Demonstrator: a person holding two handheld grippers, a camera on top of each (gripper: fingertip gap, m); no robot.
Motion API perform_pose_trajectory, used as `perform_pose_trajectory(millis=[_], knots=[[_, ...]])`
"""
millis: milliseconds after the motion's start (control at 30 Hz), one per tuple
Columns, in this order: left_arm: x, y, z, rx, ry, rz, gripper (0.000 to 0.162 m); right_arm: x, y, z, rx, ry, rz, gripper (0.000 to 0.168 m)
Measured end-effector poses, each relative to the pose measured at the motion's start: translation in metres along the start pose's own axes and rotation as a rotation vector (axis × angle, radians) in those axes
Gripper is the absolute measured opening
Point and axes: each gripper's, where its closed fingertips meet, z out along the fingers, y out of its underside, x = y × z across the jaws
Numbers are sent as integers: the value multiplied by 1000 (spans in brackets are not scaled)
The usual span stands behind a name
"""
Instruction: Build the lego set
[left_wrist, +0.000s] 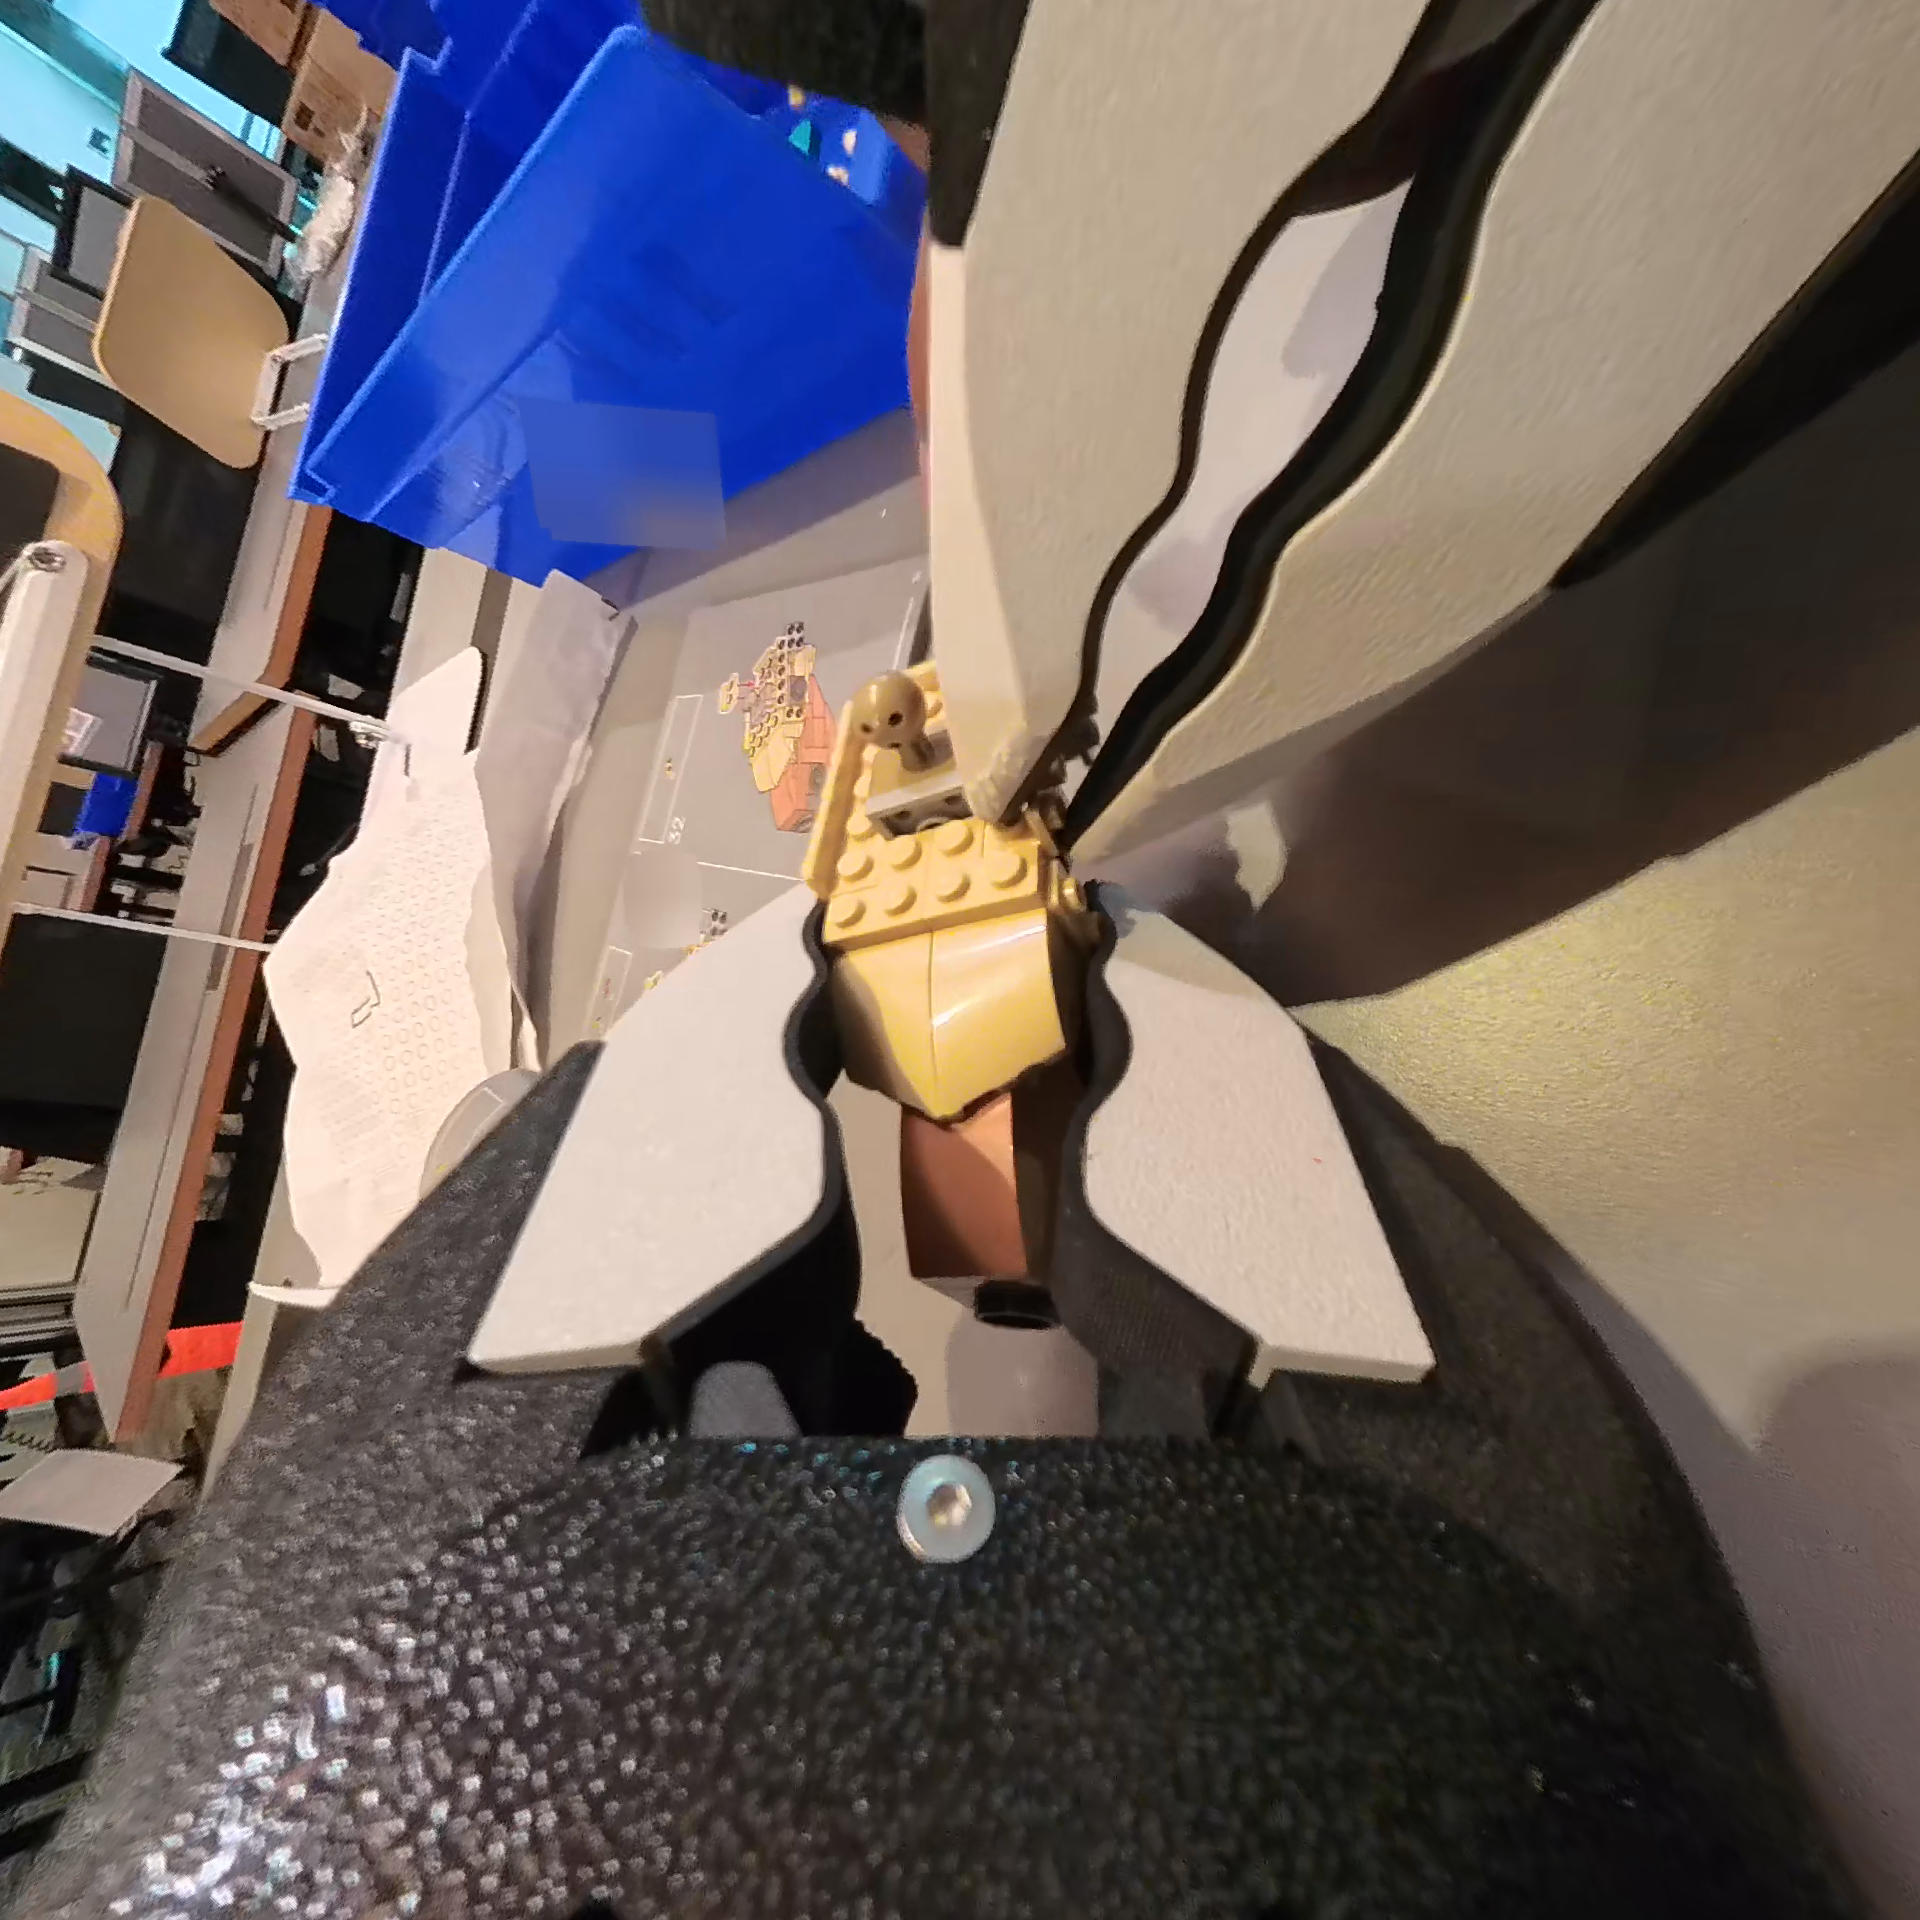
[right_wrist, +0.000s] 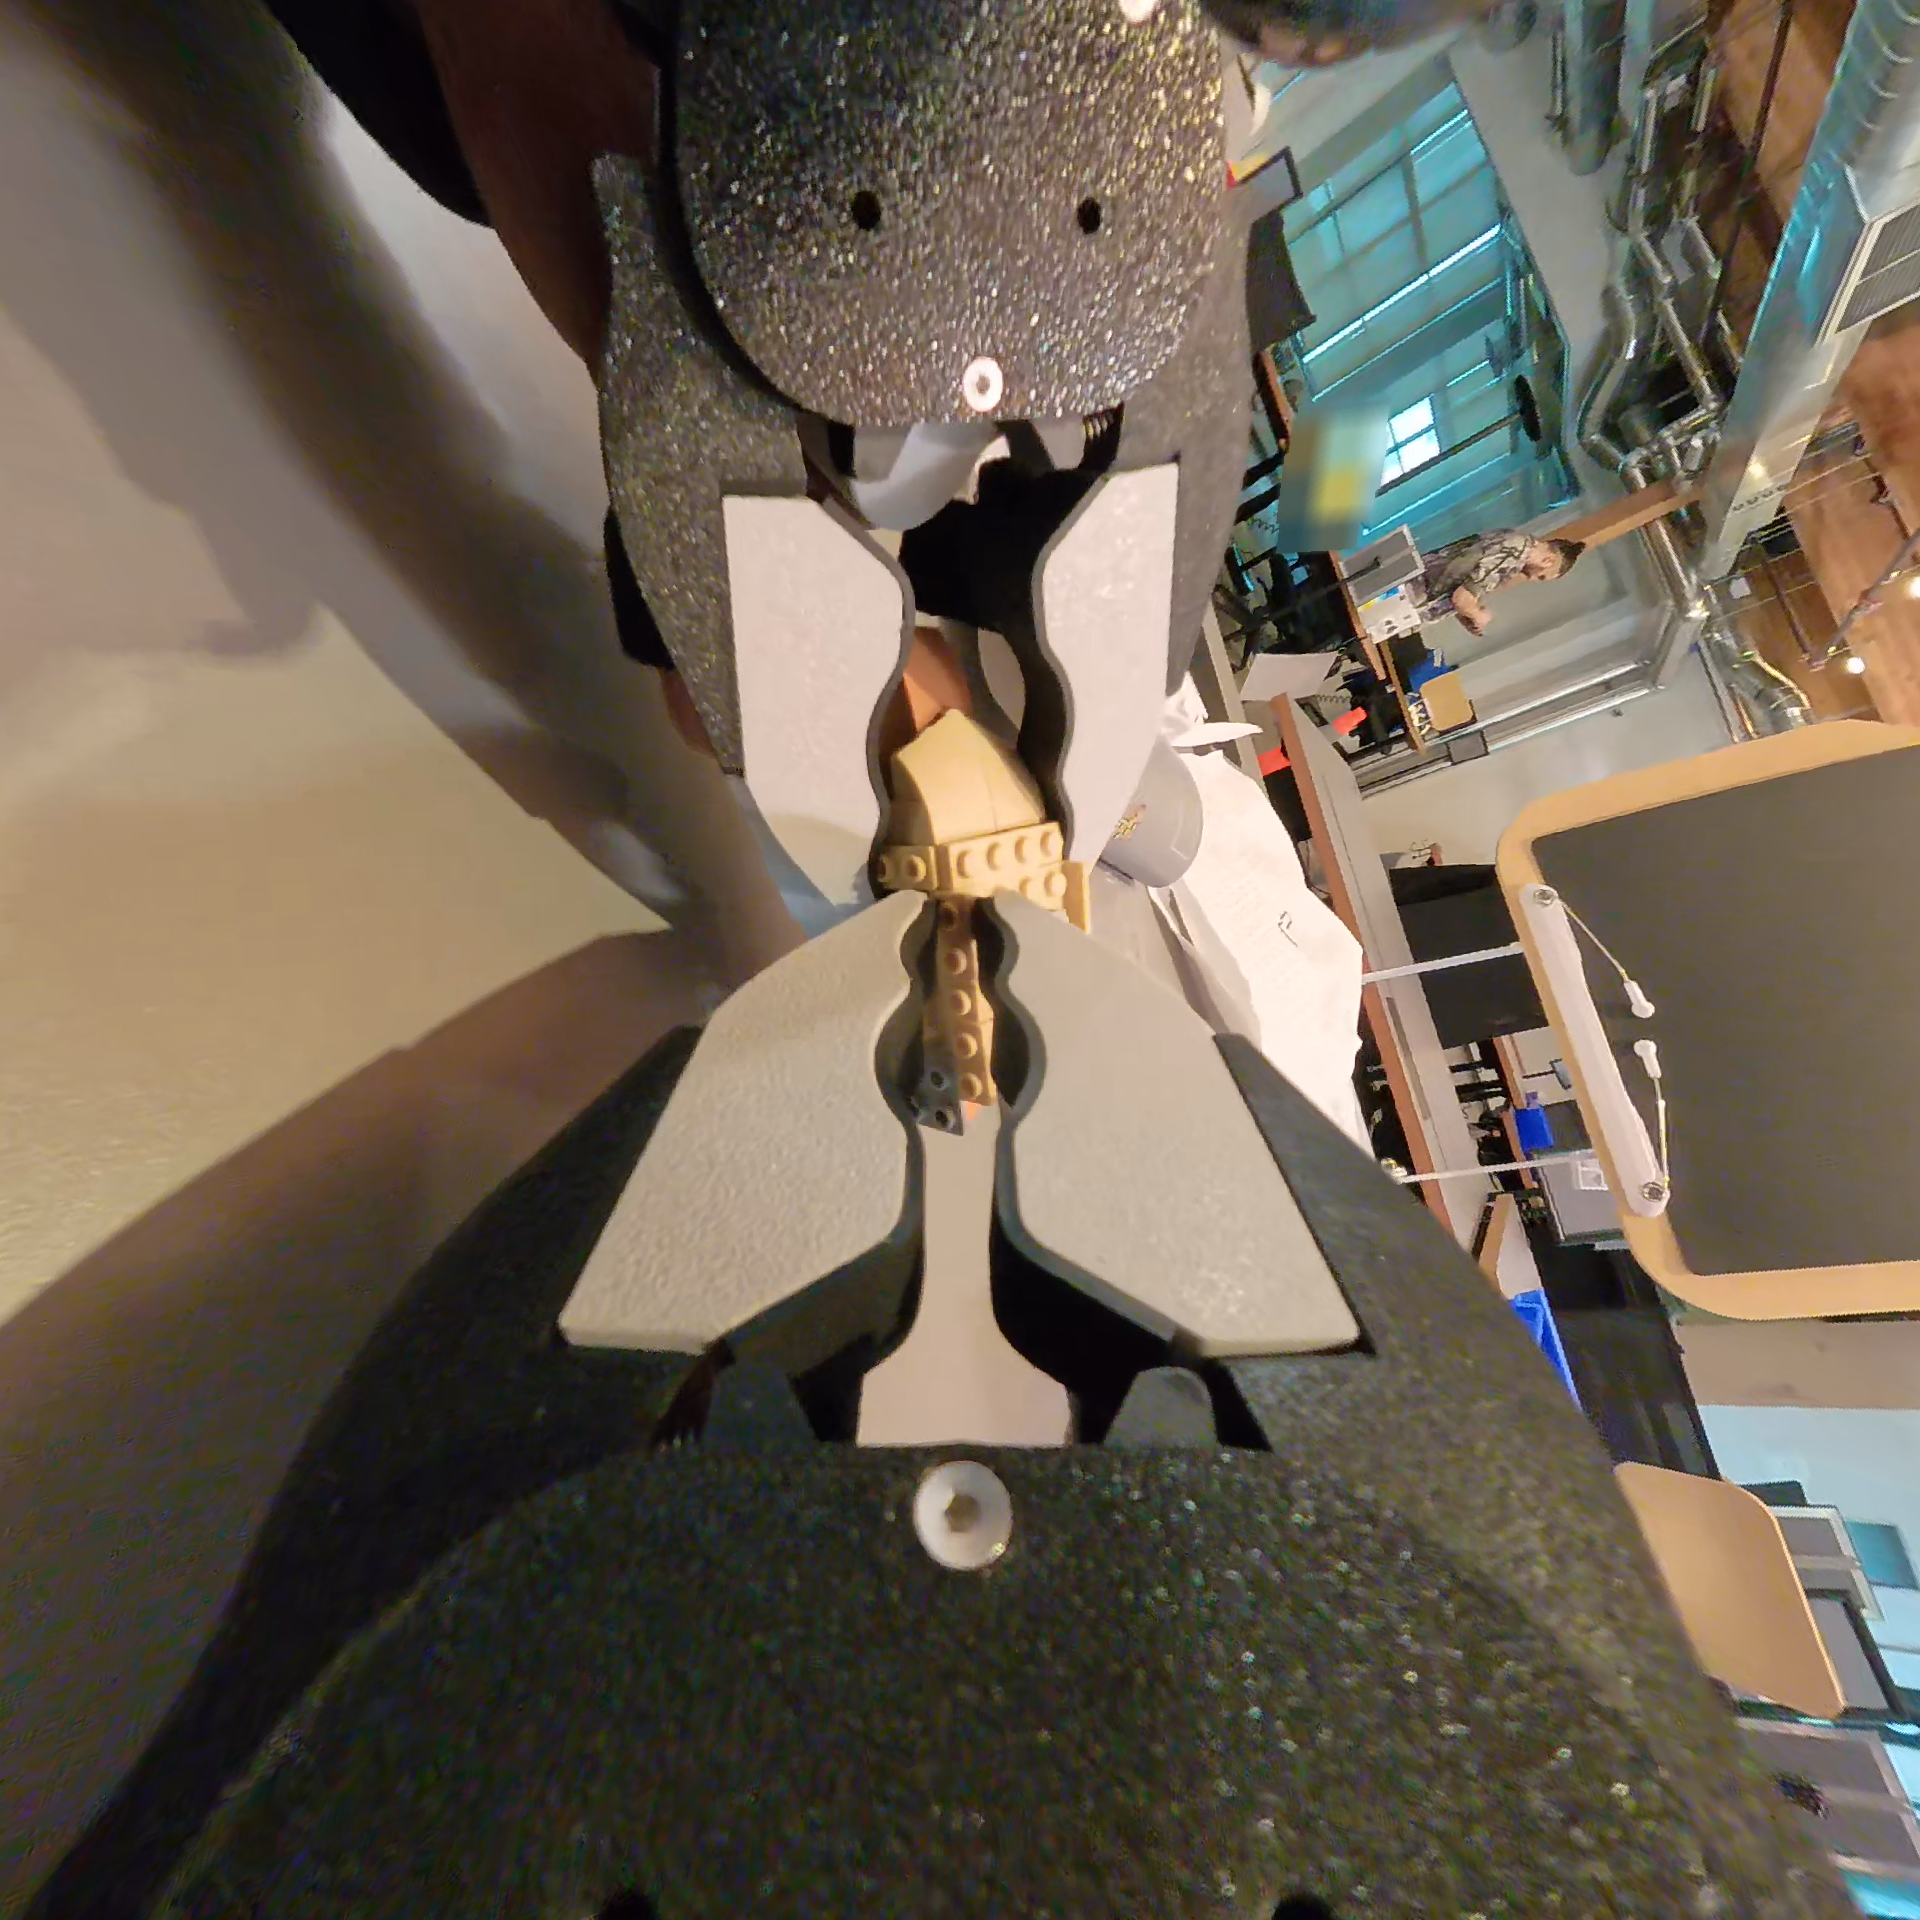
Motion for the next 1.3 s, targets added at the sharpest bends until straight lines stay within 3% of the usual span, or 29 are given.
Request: perform_pose_trajectory(millis=[200, 433, 833, 1000, 1300], knots=[[-1, 2, 3, 0, -2, 6, 44, -4, 6, 1, -25, -7, -4, 15], [0, -2, 1, 15, -5, 21, 43, -1, 4, -2, -13, -12, 32, 7], [4, -2, 4, 14, 28, 7, 43, -5, 5, -4, -7, -69, 75, 7], [-4, -1, 5, 22, 14, -35, 43, -1, 7, -9, 4, -80, 148, 33], [-4, -3, 2, 35, 11, -45, 43, 1, 17, -10, -60, -52, 53, 21]])
